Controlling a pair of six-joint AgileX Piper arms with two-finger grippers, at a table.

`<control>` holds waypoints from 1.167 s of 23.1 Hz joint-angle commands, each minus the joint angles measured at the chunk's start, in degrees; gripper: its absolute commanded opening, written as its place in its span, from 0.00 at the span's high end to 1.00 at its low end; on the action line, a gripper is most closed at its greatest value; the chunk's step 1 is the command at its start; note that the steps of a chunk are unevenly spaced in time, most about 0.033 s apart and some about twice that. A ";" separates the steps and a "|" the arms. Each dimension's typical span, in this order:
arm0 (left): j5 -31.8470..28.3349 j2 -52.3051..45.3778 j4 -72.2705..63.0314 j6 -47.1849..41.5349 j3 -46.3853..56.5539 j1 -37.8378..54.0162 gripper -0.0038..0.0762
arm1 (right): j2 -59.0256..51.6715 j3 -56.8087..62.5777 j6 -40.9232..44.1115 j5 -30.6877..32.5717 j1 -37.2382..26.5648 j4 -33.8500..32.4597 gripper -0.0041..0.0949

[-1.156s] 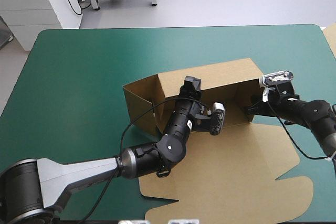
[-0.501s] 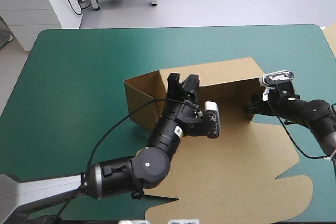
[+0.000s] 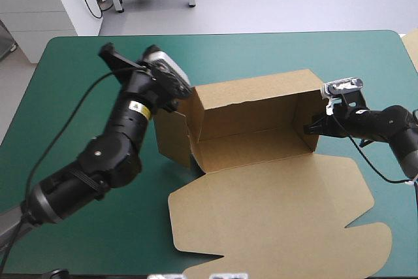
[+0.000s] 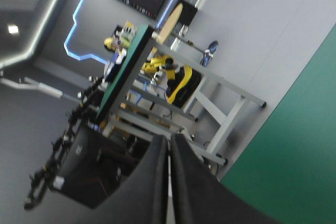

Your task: Fold the box

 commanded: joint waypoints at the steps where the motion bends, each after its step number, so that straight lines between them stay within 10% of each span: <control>1: -3.50 -4.68 -3.78 -0.87 -2.67 7.81 0.95 | -1.69 -5.70 6.14 3.75 -0.13 -0.91 0.96; 13: -6.22 -6.52 -37.78 10.08 -2.57 39.77 0.95 | -1.24 -22.24 35.86 16.39 14.57 -22.88 0.96; 19: -6.12 -6.52 -47.32 18.12 -2.57 46.58 0.95 | 1.90 -22.86 39.30 26.15 14.79 -22.52 0.96; 27: -3.88 -6.52 -57.23 23.36 -1.93 46.58 0.95 | 13.29 -22.86 38.97 21.27 14.79 -22.70 0.96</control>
